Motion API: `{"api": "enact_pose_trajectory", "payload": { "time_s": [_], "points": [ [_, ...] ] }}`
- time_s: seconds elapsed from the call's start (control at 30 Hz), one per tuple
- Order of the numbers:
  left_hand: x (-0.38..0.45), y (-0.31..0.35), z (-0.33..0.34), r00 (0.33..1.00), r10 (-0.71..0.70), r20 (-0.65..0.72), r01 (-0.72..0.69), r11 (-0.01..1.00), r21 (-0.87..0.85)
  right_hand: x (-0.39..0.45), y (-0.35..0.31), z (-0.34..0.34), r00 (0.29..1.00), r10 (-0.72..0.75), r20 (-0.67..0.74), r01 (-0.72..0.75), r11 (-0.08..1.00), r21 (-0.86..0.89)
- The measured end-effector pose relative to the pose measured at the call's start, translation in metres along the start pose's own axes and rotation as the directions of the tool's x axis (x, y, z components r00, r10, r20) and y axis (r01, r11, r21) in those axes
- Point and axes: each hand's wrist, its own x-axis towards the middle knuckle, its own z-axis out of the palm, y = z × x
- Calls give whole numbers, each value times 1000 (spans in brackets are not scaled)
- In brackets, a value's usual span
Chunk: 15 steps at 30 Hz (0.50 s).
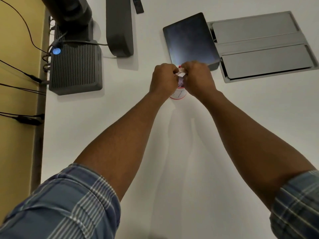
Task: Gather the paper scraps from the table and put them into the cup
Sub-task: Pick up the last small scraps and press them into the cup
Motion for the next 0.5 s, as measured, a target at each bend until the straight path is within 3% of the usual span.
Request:
{"api": "enact_pose_trajectory", "payload": {
  "time_s": [0.2,0.4,0.5],
  "points": [
    [-6,3,-6,999,11,35,-12,999,33,-7,-1,-13,998,2,68,-5,999,41],
    [-17,2,-6,999,49,16,-49,999,0,-20,-1,-7,995,50,-92,-40,993,112],
    [-25,-9,2,994,106,-42,-106,994,-11,-31,1,4,993,-10,-121,23,994,106]
  ]
}}
